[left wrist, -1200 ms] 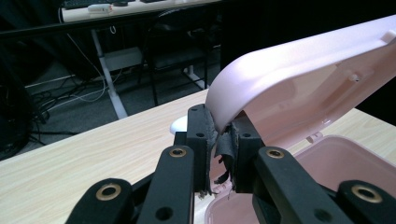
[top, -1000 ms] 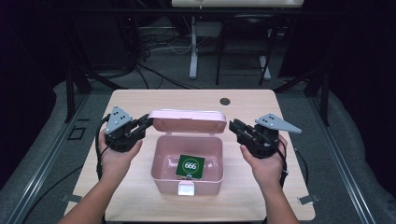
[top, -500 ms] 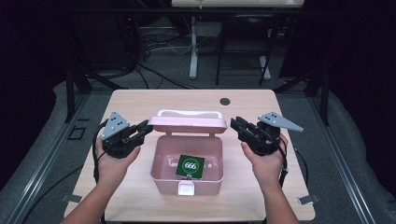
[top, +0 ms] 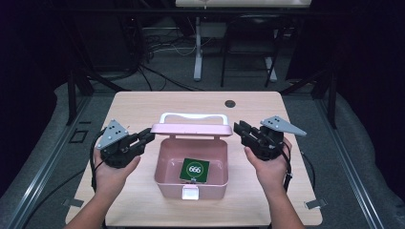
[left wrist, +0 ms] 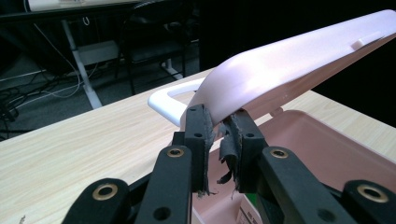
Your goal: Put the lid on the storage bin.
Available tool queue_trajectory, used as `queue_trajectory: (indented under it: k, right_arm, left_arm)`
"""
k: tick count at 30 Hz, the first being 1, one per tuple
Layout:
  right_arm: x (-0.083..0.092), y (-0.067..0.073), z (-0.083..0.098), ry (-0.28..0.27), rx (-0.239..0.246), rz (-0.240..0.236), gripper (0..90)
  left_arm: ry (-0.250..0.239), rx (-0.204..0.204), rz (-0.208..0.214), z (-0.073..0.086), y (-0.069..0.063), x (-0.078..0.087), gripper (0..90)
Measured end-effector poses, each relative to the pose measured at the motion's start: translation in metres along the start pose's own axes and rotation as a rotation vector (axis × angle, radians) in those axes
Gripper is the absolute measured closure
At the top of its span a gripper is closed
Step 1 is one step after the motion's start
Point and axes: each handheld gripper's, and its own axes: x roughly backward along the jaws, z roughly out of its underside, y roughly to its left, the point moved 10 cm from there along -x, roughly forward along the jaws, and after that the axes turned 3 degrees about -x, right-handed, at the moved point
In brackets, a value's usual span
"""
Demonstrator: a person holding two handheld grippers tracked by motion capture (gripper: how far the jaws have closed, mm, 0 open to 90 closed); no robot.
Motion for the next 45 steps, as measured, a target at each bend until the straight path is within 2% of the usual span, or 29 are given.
queue_trajectory:
  k: [34,45]
  right_arm:
    - [-0.003,-0.001,0.005,0.008,-0.007,0.004,71.0]
    - [-0.001,-0.003,0.003,0.001,-0.008,0.006,71.1]
  left_arm:
    - [0.001,-0.002,0.024,0.016,-0.01,0.01,77.8]
    - [0.004,0.004,0.036,0.026,-0.016,0.015,77.6]
